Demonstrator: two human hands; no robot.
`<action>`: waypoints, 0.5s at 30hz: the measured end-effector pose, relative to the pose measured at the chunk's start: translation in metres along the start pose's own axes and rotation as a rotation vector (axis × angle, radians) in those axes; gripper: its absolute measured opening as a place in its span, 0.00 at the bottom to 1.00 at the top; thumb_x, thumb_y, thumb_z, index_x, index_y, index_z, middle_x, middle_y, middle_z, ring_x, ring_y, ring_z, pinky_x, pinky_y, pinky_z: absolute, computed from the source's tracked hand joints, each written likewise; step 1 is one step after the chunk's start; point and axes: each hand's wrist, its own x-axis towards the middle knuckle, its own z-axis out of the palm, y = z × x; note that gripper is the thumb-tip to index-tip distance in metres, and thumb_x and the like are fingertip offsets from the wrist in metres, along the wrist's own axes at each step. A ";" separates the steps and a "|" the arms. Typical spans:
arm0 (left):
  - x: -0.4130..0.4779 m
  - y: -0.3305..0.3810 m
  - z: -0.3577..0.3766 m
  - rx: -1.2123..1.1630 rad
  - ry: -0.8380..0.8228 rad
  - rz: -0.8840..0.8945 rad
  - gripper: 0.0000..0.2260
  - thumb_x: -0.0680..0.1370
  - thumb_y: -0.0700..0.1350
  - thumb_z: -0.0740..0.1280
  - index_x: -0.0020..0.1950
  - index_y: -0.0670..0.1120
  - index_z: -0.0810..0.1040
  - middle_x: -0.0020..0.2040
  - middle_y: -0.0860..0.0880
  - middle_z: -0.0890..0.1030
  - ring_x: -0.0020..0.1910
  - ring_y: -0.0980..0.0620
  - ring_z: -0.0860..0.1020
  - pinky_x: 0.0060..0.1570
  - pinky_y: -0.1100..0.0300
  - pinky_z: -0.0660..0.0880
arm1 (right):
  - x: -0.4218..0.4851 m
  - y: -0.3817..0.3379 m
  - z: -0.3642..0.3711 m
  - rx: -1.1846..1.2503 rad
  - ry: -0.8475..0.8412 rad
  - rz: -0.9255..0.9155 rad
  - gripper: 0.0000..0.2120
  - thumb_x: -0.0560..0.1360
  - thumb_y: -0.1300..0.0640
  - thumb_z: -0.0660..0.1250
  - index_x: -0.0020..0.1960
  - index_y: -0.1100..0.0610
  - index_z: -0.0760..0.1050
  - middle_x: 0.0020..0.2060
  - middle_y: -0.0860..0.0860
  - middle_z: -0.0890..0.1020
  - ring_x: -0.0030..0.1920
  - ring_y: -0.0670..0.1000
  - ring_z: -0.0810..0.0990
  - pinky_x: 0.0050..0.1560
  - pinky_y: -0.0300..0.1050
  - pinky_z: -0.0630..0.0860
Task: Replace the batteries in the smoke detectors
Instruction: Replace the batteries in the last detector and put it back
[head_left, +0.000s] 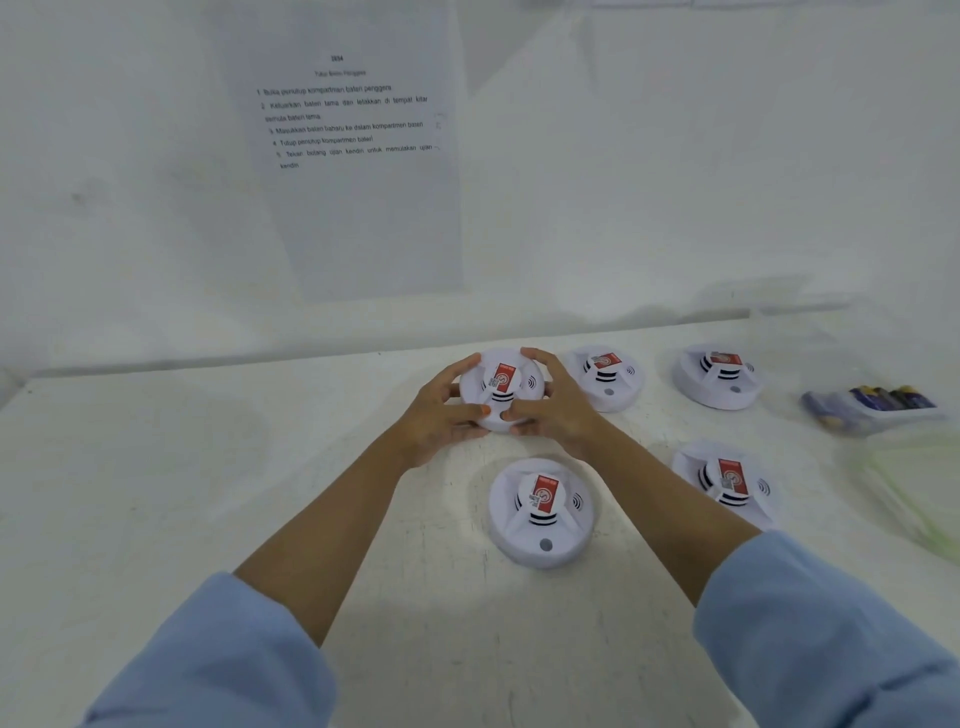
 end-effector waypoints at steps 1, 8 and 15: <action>0.000 0.000 0.000 0.003 0.002 -0.001 0.27 0.73 0.31 0.68 0.64 0.56 0.69 0.64 0.44 0.71 0.60 0.42 0.75 0.50 0.52 0.80 | 0.000 0.000 0.000 -0.002 -0.001 -0.004 0.35 0.66 0.73 0.70 0.65 0.48 0.64 0.53 0.56 0.75 0.46 0.54 0.78 0.34 0.44 0.80; 0.001 0.000 0.000 0.020 -0.001 0.002 0.28 0.72 0.31 0.69 0.65 0.56 0.69 0.65 0.44 0.71 0.60 0.42 0.75 0.49 0.52 0.80 | 0.001 0.002 -0.001 -0.003 0.005 -0.018 0.35 0.66 0.73 0.70 0.66 0.49 0.64 0.51 0.53 0.75 0.47 0.53 0.78 0.35 0.45 0.80; 0.002 0.000 0.000 0.021 0.004 -0.006 0.28 0.72 0.31 0.68 0.65 0.56 0.69 0.65 0.43 0.71 0.60 0.41 0.75 0.49 0.52 0.81 | 0.001 0.003 -0.001 -0.014 0.006 -0.022 0.35 0.66 0.73 0.71 0.65 0.49 0.64 0.52 0.53 0.74 0.48 0.53 0.77 0.35 0.45 0.81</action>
